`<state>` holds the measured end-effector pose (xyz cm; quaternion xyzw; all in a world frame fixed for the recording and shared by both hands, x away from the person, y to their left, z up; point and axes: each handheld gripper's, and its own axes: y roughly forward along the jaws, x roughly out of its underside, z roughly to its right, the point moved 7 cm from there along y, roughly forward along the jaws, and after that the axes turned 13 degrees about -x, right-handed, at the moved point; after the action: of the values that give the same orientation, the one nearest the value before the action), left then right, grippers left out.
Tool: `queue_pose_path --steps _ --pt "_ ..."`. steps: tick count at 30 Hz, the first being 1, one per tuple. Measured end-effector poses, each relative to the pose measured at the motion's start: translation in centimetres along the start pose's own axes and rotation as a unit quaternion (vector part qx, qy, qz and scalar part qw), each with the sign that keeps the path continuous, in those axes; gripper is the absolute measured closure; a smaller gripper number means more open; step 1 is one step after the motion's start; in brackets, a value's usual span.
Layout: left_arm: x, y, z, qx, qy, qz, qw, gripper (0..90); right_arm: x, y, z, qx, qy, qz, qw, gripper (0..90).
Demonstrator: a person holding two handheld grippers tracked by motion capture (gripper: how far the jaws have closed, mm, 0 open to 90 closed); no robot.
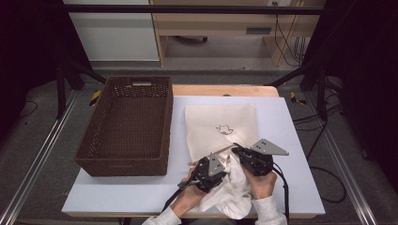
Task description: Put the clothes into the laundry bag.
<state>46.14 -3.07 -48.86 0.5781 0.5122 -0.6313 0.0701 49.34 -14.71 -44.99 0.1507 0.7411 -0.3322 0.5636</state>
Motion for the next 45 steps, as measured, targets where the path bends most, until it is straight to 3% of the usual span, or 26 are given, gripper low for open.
queue_pose_path --steps 4,6,9,11,15,17,19,23,25,28,30,33,37,40,41,43,45 --pt "-0.5 0.3 -1.3 -0.020 -0.013 0.004 0.9997 79.9 -0.2 -0.4 0.1 0.003 -0.001 0.003 1.0000 86.9" --pt "-0.6 0.5 -1.9 -0.023 -0.033 0.005 0.9992 79.7 -0.3 -0.7 0.2 0.003 0.002 0.006 1.0000 86.9" --pt "-0.7 1.5 -2.7 -0.062 -0.031 0.005 0.9976 79.7 -0.3 -0.7 0.1 0.002 0.004 0.007 1.0000 86.9" --pt "-0.5 2.7 -3.0 -0.079 -0.043 -0.004 0.9960 79.6 -0.4 -0.6 -0.1 -0.002 0.001 0.008 1.0000 86.9" --pt "-0.1 4.1 -3.3 -0.110 -0.012 -0.013 0.9937 79.0 -0.4 -0.4 -0.5 -0.005 -0.004 0.004 1.0000 86.9" --pt "0.0 4.0 -3.4 -0.105 -0.023 -0.011 0.9941 77.7 -0.3 -0.2 -0.4 -0.004 -0.009 -0.002 1.0000 86.9" --pt "-0.1 3.3 -3.3 -0.081 -0.037 -0.001 0.9961 71.3 -0.1 -0.1 -0.2 -0.001 -0.006 -0.003 1.0000 86.9" --pt "-0.5 0.1 -2.9 -0.028 -0.040 0.018 0.9986 43.2 0.0 -0.3 0.2 0.002 0.000 0.001 1.0000 87.0" --pt "-0.9 -2.1 -2.6 -0.017 -0.030 0.038 0.9987 32.6 0.0 -0.3 0.3 0.004 0.003 0.002 1.0000 86.9" --pt "-1.2 -5.0 -1.5 -0.010 -0.003 0.069 0.9975 28.2 0.1 -0.3 0.3 0.003 -0.001 0.000 1.0000 86.9" --pt "-0.9 -5.5 -0.6 0.000 0.005 0.064 0.9980 23.6 0.1 -0.2 0.3 0.005 -0.001 -0.001 1.0000 86.9" --pt "0.0 -5.0 0.8 0.009 0.012 0.045 0.9989 18.7 0.2 -0.2 0.3 0.006 0.000 -0.001 1.0000 86.9" --pt "0.5 -2.7 2.7 0.021 -0.001 0.023 0.9995 15.2 0.2 -0.1 0.3 0.005 -0.001 -0.003 1.0000 86.9" --pt "0.7 -0.8 3.4 -0.002 0.006 0.007 1.0000 13.9 0.2 -0.1 0.2 0.004 0.000 -0.003 1.0000 86.9" --pt "0.8 -0.1 3.4 -0.010 0.000 0.006 0.9999 16.5 0.3 -0.1 0.3 0.002 0.001 -0.002 1.0000 86.9" --pt "0.7 0.8 3.3 0.000 -0.032 0.006 0.9995 19.0 0.3 -0.1 0.2 0.000 0.003 -0.003 1.0000 86.9" --pt "0.7 1.3 3.4 0.007 -0.041 0.012 0.9990 29.9 0.4 0.1 0.2 0.000 0.001 -0.005 1.0000 86.9"
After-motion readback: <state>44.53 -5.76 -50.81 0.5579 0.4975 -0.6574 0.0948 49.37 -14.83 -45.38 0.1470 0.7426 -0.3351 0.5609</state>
